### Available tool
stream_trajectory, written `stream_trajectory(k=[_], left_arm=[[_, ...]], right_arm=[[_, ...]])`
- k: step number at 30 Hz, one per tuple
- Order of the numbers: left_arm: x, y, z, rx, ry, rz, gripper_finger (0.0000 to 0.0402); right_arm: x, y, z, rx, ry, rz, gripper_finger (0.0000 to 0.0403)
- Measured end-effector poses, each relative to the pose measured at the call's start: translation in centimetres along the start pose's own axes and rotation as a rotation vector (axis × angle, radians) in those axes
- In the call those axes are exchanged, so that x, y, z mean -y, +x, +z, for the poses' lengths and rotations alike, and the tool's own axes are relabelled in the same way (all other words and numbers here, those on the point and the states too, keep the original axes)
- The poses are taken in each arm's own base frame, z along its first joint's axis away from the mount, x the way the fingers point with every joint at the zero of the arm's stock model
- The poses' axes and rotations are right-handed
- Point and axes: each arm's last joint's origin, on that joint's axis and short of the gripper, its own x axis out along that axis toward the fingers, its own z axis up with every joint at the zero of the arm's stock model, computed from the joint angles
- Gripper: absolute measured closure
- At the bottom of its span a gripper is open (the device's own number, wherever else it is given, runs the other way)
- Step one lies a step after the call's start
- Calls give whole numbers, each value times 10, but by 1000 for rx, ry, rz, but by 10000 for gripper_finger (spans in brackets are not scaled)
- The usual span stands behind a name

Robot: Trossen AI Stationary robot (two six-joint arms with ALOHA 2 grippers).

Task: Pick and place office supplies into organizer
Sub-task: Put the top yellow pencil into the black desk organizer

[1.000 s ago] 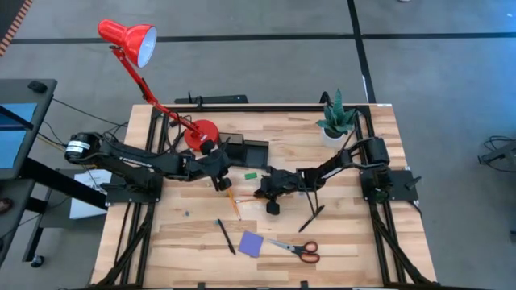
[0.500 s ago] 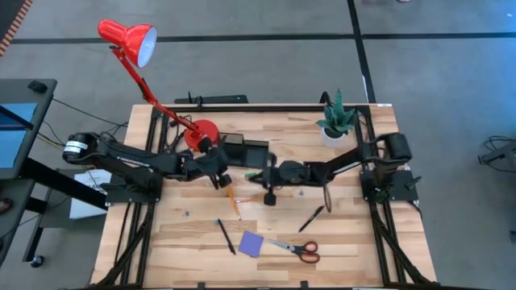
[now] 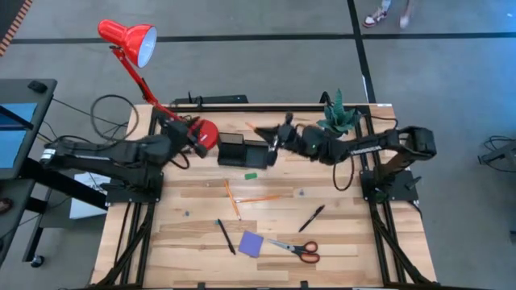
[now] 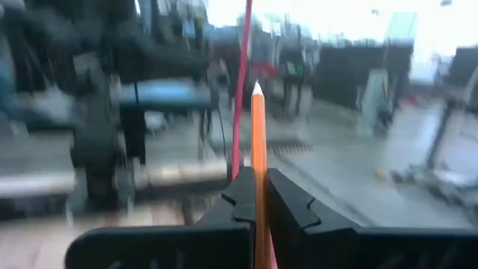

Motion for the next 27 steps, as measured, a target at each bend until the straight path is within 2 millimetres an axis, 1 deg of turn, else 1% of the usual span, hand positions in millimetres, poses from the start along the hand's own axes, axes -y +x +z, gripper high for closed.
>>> stream_trajectory(k=[2, 5, 9, 12, 14, 19, 21, 24, 27], left_arm=[[-7, -5, 3, 16, -7, 0, 319], [-12, -9, 5, 28, -18, -14, 319], [-13, -9, 3, 12, 6, -16, 319], [-13, -9, 0, -4, 29, -15, 319], [-12, -9, -2, -20, 50, -16, 319], [-12, -11, -3, -23, 59, -50, 319], [-12, -12, -2, -14, 55, -57, 319], [-14, -14, -2, -12, 71, -59, 319], [-18, -17, 1, 8, 64, -61, 319]], right_arm=[[7, 8, 0, 82, 23, 48, 401], [9, 26, -10, 145, 66, 139, 401], [4, 60, -34, 199, 62, 147, 401], [-3, 85, -52, 279, 38, 179, 401], [-7, 101, -62, 331, 40, 169, 401], [-10, 138, -89, 434, 95, 139, 401], [-10, 151, -98, 448, 130, 139, 401], [-8, 165, -116, 426, 230, 152, 401], [-7, 172, -133, 409, 259, 147, 401]])
